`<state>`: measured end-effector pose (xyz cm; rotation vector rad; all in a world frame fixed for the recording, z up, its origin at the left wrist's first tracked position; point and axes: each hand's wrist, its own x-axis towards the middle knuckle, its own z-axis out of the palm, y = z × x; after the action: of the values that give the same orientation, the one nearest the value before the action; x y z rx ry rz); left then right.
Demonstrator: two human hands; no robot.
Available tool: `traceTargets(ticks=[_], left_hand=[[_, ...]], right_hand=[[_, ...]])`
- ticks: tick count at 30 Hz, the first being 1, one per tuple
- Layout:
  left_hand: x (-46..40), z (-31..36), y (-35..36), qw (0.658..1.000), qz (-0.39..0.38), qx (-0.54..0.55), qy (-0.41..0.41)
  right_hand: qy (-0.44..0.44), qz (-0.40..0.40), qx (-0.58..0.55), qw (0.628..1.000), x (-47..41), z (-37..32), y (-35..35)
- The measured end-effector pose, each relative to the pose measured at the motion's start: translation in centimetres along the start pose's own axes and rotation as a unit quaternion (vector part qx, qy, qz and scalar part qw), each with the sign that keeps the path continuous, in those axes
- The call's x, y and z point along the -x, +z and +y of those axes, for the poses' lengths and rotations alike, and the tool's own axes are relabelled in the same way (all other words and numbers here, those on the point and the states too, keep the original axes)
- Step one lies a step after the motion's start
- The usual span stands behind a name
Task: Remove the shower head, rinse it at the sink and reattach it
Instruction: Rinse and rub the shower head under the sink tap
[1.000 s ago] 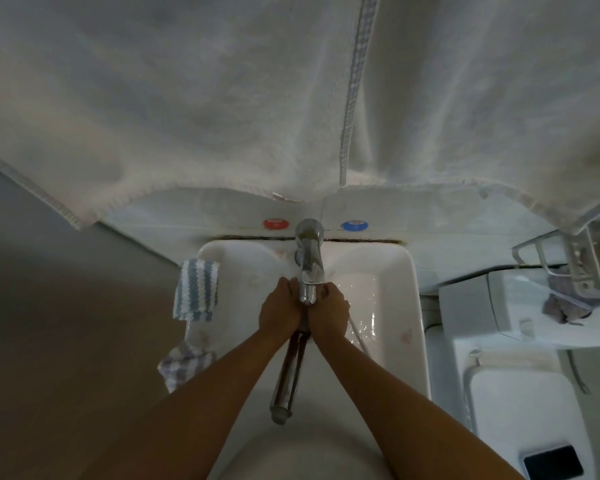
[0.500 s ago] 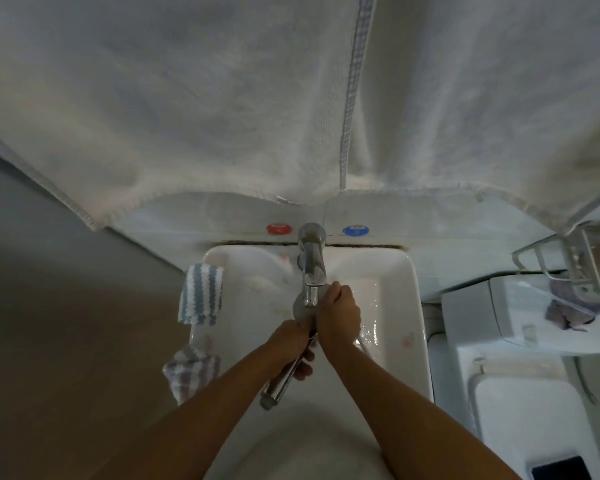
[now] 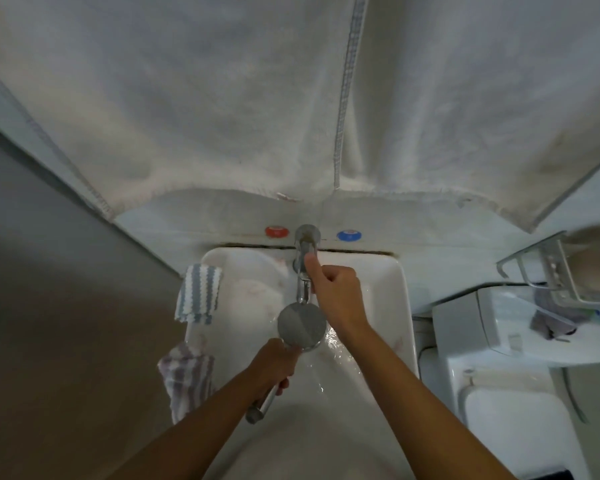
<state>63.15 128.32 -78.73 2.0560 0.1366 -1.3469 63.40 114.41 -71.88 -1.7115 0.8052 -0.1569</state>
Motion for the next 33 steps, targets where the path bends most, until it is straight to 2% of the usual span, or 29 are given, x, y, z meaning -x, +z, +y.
traceTargets(ticks=[4,9,11,13,15,17,20,25,28,31,33], left_hand=[[0.6,0.0,0.4,1.000,-0.009,0.011,0.013],[0.7,0.2,0.8,0.999,-0.029,0.029,0.032],[0.8,0.7,1.3,0.998,-0.031,0.049,0.031],[1.1,1.4,2.2,0.996,-0.037,0.074,0.037],[1.2,2.2,3.4,0.995,-0.033,0.078,0.059],[1.0,2.9,4.4,0.993,-0.024,0.079,0.087],[0.9,3.4,5.4,0.990,-0.069,0.099,0.074],[-1.6,2.0,6.7,0.987,-0.113,0.098,0.061],[1.1,3.8,6.5,0.982,-0.122,0.126,0.066],[1.6,3.5,6.2,0.973,-0.136,0.185,0.033],[1.3,2.4,5.4,0.962,-0.149,0.230,0.000]], right_hand=[[-0.029,-0.014,0.037,0.999,0.4,1.1,0.3],[0.009,0.005,0.068,0.998,2.7,3.5,-0.6],[0.092,-0.008,0.115,0.989,4.0,5.7,-1.1],[0.228,-0.082,0.148,0.959,5.0,7.3,-2.0],[0.339,-0.177,0.112,0.917,5.7,7.8,-3.2],[0.387,-0.234,0.027,0.892,6.2,7.8,-4.2],[0.399,-0.233,-0.061,0.885,6.3,7.9,-5.0],[0.355,-0.163,-0.179,0.903,6.7,8.9,-4.5],[0.343,-0.135,-0.253,0.894,6.3,8.9,-4.8],[0.329,-0.148,-0.267,0.894,5.8,8.7,-5.7],[0.312,-0.140,-0.236,0.910,5.7,9.5,-6.0]])
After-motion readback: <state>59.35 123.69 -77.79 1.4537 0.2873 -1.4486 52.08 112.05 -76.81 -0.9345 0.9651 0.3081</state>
